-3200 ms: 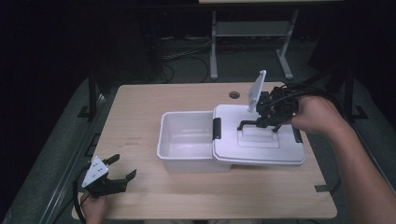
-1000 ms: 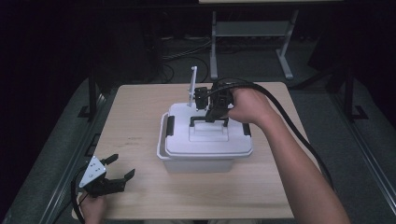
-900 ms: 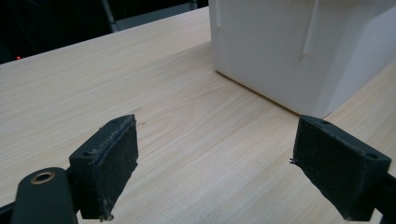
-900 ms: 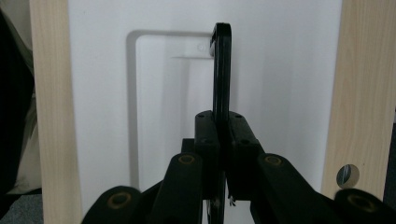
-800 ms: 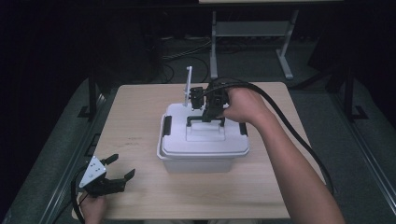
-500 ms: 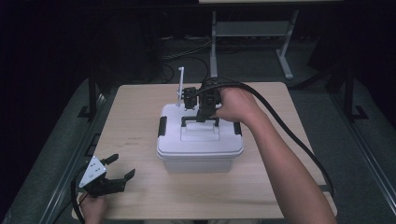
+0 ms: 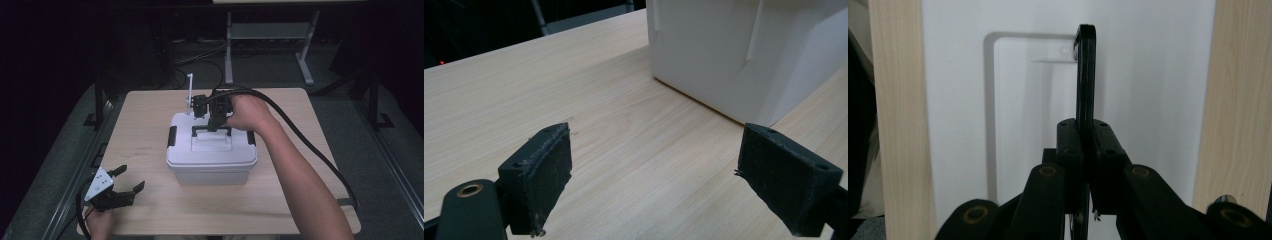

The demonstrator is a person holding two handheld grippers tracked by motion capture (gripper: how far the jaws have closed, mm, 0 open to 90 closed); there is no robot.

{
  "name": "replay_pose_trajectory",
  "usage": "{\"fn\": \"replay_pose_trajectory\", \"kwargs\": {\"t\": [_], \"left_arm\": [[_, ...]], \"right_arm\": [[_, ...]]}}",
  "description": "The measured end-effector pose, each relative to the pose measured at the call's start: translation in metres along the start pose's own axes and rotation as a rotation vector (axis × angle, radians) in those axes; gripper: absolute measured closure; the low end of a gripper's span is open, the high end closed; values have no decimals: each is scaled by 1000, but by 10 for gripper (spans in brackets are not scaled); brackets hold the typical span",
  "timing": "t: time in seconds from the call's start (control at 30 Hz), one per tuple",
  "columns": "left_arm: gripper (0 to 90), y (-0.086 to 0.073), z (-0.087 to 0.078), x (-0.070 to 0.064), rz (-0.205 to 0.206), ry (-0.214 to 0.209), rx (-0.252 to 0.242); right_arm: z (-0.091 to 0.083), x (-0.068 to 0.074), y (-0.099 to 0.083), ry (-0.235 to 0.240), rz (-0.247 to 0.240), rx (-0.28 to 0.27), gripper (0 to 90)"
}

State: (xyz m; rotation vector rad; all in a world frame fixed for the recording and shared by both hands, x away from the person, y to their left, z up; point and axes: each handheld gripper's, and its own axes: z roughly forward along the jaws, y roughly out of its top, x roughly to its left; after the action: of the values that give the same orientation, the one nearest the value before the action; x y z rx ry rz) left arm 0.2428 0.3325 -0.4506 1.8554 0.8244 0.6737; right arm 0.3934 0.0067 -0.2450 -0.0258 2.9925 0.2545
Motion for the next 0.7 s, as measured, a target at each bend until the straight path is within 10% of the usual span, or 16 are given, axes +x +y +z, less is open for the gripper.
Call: {"fn": "replay_pose_trajectory", "kwargs": {"t": [0.7], "left_arm": [[135, 0, -1, 0, -6, -1, -6]], "right_arm": [[14, -5, 3, 18, 5, 13, 841]]}}
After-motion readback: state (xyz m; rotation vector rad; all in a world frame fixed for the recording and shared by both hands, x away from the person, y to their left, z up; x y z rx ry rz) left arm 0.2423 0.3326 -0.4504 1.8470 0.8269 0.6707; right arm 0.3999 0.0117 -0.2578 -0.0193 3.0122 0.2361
